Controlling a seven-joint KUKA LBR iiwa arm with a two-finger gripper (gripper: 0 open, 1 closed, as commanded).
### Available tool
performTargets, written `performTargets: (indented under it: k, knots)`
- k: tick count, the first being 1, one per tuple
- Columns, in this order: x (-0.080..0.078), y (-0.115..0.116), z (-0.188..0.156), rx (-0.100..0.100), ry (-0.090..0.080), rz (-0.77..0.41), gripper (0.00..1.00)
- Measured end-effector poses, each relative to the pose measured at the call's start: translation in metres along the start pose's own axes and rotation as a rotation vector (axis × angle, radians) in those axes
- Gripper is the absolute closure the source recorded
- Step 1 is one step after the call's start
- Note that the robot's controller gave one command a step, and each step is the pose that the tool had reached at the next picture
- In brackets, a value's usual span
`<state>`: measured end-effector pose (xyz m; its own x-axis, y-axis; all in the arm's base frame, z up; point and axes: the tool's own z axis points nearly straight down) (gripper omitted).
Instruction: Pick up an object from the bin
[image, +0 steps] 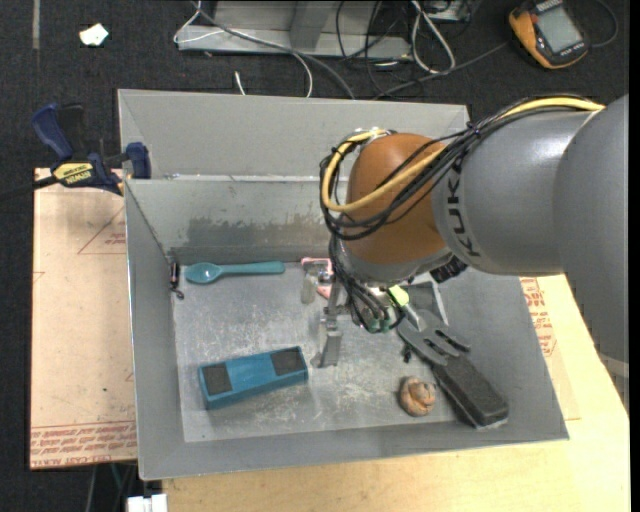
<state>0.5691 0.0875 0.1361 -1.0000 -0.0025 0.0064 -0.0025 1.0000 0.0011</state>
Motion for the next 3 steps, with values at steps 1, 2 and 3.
performTargets:
  k: [1, 2, 3]
  knots:
    - [-0.001, 0.000, -0.004, 0.000, -0.005, 0.001, 0.00]
    - [-0.006, 0.015, 0.004, 0.001, -0.009, -0.127, 0.00]
    - [0.026, 0.044, 0.029, 0.001, -0.010, -0.177, 0.00]
